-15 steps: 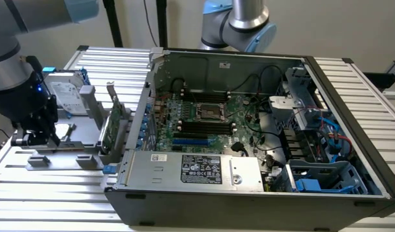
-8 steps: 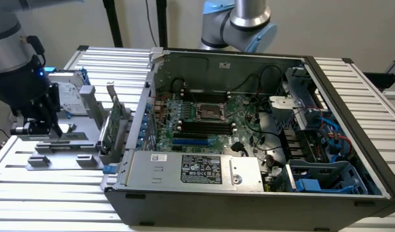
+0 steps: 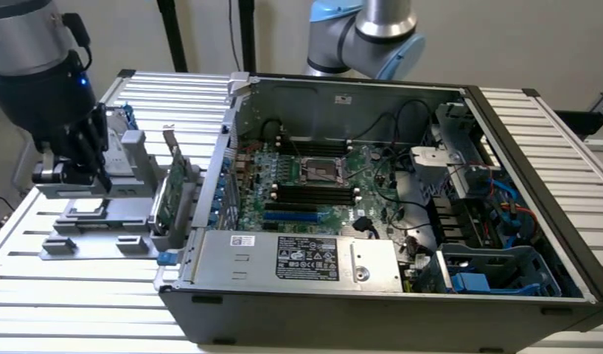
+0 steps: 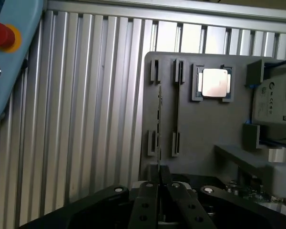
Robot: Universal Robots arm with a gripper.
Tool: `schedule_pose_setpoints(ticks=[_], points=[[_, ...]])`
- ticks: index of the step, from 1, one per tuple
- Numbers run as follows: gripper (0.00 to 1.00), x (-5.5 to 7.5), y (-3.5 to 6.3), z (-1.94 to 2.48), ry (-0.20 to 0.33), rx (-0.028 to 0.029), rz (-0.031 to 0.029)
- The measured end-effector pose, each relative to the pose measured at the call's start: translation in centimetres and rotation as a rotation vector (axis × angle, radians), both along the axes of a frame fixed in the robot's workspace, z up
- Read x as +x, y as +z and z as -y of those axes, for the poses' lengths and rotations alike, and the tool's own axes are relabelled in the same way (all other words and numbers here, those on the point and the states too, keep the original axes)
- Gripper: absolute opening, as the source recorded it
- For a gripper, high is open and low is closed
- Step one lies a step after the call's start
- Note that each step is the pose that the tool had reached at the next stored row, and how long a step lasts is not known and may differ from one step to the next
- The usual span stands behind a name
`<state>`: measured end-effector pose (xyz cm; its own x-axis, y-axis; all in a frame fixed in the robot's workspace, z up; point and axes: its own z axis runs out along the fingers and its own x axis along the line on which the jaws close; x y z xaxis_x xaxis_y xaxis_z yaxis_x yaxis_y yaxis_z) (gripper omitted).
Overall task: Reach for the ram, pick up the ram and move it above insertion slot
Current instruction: 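Pick up the ram and move it above insertion slot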
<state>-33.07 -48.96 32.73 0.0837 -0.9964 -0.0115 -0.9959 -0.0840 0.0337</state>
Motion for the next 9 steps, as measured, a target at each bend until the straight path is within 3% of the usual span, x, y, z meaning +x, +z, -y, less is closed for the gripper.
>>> schedule_pose_setpoints(ticks=[9], points=[[0.13,3.4,4.06,-0.02,0.001,0.0016,-0.0006]])
